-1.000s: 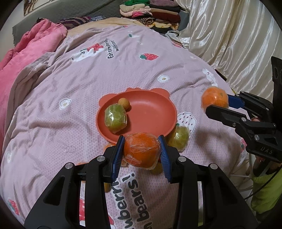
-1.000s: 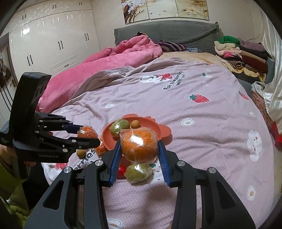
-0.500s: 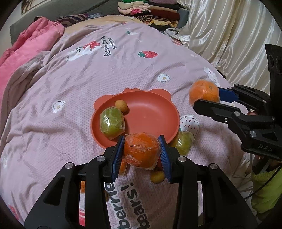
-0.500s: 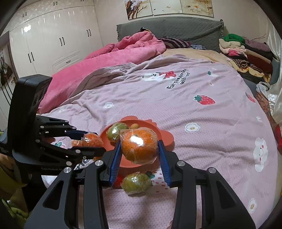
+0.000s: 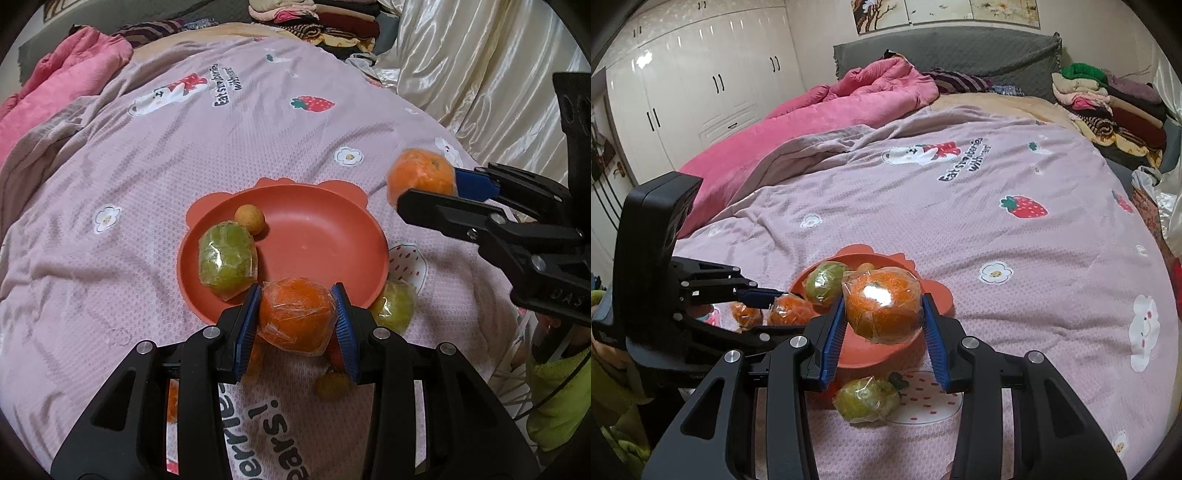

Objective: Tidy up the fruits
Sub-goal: 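Carry both wrapped oranges over the orange plate, then lower both oranges onto the plate and open both grippers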

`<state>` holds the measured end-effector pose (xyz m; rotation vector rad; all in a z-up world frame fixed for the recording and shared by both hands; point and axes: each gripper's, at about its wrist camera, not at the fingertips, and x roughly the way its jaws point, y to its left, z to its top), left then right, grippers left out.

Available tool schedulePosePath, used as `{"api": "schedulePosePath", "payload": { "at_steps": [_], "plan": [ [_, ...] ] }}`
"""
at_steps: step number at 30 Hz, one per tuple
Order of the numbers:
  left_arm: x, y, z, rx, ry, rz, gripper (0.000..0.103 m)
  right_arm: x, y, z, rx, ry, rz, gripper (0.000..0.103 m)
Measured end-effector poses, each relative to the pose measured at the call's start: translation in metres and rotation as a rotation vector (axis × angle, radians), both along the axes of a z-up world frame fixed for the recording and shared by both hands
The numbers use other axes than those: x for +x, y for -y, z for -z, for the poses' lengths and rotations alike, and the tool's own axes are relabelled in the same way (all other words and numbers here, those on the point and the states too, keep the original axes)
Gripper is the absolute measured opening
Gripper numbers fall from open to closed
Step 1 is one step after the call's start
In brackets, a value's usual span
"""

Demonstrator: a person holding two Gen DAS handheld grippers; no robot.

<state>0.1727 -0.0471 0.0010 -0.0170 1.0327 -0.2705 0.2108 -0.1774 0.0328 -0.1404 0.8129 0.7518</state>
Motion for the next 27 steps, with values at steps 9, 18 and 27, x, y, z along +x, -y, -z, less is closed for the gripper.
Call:
{"api": "schedulePosePath", "payload": {
  "at_steps": [9, 18, 27],
  "plan": [
    [0.006, -0.001, 0.007, 0.003, -0.014, 0.002, 0.031, 0.015, -0.007, 0.007, -0.011, -0.025, -0.010, 0.039],
    [0.007, 0.001, 0.018, 0.011, -0.022, 0.005, 0.031, 0.033, -0.020, 0.022, -0.077, -0.057, -0.040, 0.039],
    [0.010, -0.002, 0.025, 0.000, -0.040, 0.010, 0.031, 0.038, -0.034, 0.032, -0.135, -0.073, -0.091, 0.039]
  ]
}}
